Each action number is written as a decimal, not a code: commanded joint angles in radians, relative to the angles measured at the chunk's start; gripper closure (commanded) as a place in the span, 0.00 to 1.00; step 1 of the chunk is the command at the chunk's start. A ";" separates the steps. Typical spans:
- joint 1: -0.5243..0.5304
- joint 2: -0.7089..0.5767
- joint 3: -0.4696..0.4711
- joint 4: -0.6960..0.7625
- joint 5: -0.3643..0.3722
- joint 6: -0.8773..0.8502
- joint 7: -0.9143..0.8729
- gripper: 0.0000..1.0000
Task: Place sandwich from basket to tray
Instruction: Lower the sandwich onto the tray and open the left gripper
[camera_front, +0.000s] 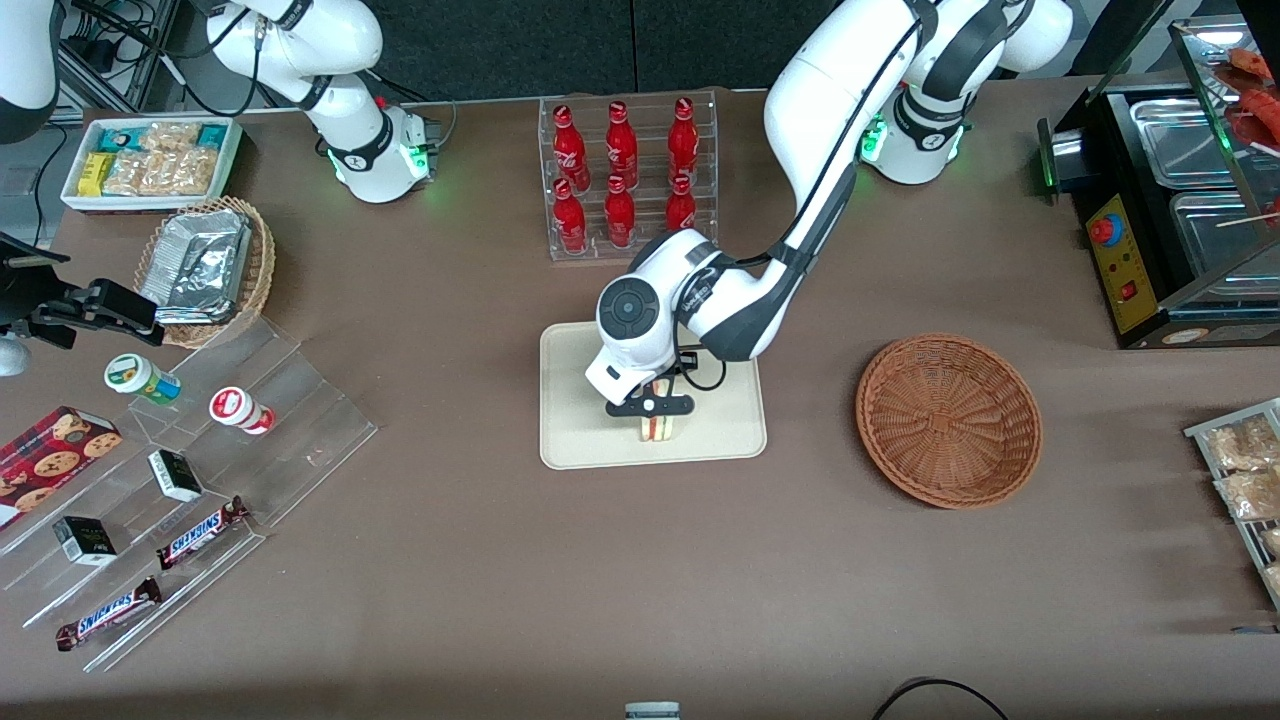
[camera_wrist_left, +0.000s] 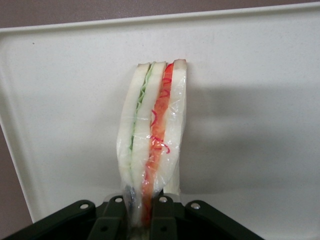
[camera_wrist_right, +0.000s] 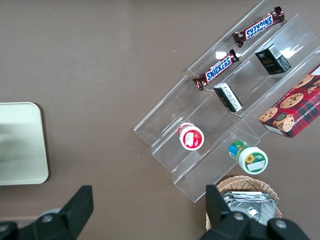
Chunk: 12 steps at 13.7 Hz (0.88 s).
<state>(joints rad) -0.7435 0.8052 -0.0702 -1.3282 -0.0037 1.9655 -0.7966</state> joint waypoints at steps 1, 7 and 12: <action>-0.013 0.011 0.006 0.026 0.014 -0.016 -0.023 0.01; -0.007 0.005 0.007 0.032 0.014 -0.017 -0.013 0.00; 0.026 -0.043 0.010 0.035 0.016 -0.034 0.033 0.00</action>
<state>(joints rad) -0.7330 0.7995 -0.0608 -1.3008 -0.0012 1.9649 -0.7882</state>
